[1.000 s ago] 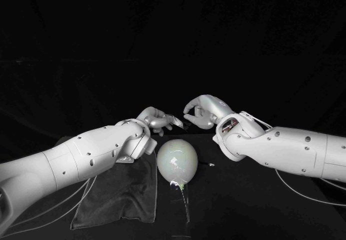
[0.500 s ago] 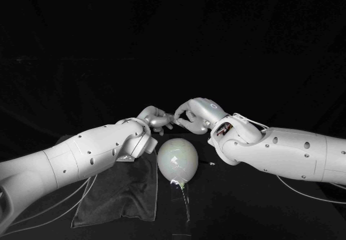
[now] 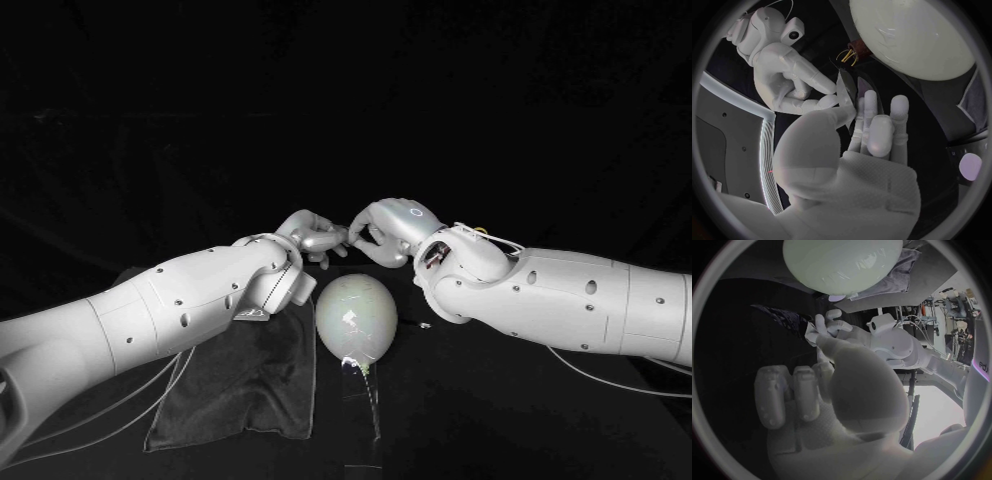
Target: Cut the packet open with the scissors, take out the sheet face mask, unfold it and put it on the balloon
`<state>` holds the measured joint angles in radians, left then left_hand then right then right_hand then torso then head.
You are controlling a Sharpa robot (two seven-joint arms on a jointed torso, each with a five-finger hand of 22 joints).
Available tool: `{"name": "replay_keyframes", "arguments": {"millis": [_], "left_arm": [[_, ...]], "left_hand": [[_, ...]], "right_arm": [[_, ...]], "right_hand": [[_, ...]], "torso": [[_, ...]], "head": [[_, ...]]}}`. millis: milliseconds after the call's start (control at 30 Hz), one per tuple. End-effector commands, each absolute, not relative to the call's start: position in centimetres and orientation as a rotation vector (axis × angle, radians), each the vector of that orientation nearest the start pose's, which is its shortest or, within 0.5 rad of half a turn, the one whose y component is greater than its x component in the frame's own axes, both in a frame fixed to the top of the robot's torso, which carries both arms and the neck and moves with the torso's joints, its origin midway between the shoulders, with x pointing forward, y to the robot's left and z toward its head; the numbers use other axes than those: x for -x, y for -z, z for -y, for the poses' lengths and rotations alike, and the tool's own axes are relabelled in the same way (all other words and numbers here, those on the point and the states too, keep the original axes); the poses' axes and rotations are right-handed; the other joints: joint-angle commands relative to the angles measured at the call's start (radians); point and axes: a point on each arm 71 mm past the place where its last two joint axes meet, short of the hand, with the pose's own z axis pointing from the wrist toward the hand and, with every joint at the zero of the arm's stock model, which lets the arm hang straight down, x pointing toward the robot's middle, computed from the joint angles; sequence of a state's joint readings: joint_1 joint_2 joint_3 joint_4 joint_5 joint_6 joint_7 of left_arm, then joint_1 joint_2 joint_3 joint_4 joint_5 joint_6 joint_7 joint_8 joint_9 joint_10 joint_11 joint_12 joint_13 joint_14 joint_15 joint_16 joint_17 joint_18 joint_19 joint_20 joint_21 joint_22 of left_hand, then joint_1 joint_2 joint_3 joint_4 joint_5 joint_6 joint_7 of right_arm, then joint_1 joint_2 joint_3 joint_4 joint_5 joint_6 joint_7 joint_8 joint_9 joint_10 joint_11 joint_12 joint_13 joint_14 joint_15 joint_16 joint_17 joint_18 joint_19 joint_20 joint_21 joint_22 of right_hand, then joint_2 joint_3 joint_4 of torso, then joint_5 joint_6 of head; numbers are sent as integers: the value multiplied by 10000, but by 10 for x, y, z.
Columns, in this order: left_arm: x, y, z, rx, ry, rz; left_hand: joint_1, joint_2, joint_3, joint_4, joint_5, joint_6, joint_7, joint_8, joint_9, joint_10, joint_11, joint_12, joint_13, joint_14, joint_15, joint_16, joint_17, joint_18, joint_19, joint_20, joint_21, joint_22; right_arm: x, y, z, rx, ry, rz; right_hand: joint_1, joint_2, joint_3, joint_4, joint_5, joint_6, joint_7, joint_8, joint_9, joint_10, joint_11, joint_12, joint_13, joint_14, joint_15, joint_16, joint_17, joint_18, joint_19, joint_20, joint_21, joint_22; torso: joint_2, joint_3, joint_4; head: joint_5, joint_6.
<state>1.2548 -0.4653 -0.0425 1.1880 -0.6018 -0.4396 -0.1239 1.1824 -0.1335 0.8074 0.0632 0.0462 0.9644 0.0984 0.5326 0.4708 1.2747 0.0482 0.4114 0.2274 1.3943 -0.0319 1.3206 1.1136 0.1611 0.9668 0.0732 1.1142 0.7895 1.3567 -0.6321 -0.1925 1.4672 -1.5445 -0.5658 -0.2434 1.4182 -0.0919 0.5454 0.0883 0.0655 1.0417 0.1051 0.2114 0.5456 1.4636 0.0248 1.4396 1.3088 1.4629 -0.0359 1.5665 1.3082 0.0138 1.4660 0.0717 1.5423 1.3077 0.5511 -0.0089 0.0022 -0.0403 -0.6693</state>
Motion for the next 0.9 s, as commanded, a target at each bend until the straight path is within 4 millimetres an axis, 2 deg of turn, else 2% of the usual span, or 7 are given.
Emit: {"name": "replay_keyframes", "arguments": {"millis": [33, 233, 433, 633, 733, 767, 900], "left_arm": [[-549, 183, -111, 7142, 10038, -17359], [-548, 183, -111, 7132, 10050, -17383], [-547, 182, -110, 7081, 10176, -17363], [-545, 181, -106, 6947, 10423, -17320], [-544, 181, -105, 6869, 10538, -17338], [-544, 180, -104, 6845, 10572, -17335], [-543, 180, -103, 6813, 10629, -17268]], "left_hand": [[-78, 49, 895, -876, 42, 67, -9, 30, 9, 272, -239, -55, -12, 32, -34, 63, -1, 82, 71, 3, 23, -12], [-78, 49, 895, -876, 42, 67, -9, 30, 9, 272, -239, -55, -12, 32, -34, 63, -1, 82, 71, 3, 23, -12], [-96, 60, 923, -899, 40, 65, -8, 23, 6, 268, -238, -67, -16, 33, -34, 70, 11, 98, 9, 1, -14, -82], [-207, 235, 972, -996, 29, -65, 72, -25, 6, 53, -137, -155, -63, -179, 70, 72, 32, 193, -733, 59, -418, -660], [-237, 344, 882, -1045, 19, -133, 95, 0, 47, -59, -98, -136, -105, -506, 117, -77, -248, 176, -972, 128, -471, -638], [-241, 394, 837, -1074, 29, -154, 125, 21, 74, -84, -129, -88, -102, -1198, 146, -692, -1280, 152, -1154, 175, -535, -639], [-254, 527, 704, -1134, 23, -252, 106, 43, 134, -241, -67, 25, -98, -1471, 187, -612, -1187, 124, -1531, 303, -618, -601]], "right_arm": [[-502, 150, 120, 2418, -5631, -14330], [-506, 151, 123, 2258, -5293, -14402], [-511, 153, 123, 2119, -4875, -14650], [-512, 155, 118, 2035, -4688, -14804], [-513, 155, 115, 2023, -4624, -14816], [-513, 155, 115, 2026, -4595, -14812], [-513, 154, 113, 2048, -4499, -14741]], "right_hand": [[-149, 11, 48, -3, -45, -71, 7, -51, -17, 503, -3, 28, 1662, 1079, -30, 43, 2626, -71, 889, -18, 50, 2497], [-170, 31, 66, -6, -43, -80, 9, -59, -23, 495, -1, 15, 1655, 1079, -29, 43, 2626, -72, 892, -16, 55, 2500], [-339, 26, 116, -21, -67, -213, 62, -159, -88, 414, 42, -131, 1562, 1079, 2, 43, 2626, -45, 826, 5, -41, 2449], [-689, -170, 31, 101, -118, -490, 157, -397, -245, 307, 124, -310, 1452, 1079, 72, 43, 2626, -6, 729, 58, -183, 2374], [-750, -228, 27, 109, -129, -542, 182, -468, -304, 284, 148, -342, 1435, 1079, 92, 43, 2626, 4, 704, 79, -220, 2356], [-760, -238, 28, 110, -130, -551, 188, -482, -316, 274, 152, -360, 1424, 1079, 97, 43, 2626, 8, 694, 83, -234, 2349], [-820, -331, 15, 112, -142, -615, 215, -569, -388, 241, 177, -412, 1394, 1079, 119, 43, 2626, 19, 668, 105, -273, 2330]], "torso": [[-7, 7, -9], [-5, 1, -25], [-6, 9, -9], [-8, 0, -9], [-10, 0, -2], [-10, 0, -2], [2, 2, -3]], "head": [[-10, -3], [-16, -7], [-51, -13], [-82, -7], [-88, -5], [-103, 7], [-113, 13]]}}
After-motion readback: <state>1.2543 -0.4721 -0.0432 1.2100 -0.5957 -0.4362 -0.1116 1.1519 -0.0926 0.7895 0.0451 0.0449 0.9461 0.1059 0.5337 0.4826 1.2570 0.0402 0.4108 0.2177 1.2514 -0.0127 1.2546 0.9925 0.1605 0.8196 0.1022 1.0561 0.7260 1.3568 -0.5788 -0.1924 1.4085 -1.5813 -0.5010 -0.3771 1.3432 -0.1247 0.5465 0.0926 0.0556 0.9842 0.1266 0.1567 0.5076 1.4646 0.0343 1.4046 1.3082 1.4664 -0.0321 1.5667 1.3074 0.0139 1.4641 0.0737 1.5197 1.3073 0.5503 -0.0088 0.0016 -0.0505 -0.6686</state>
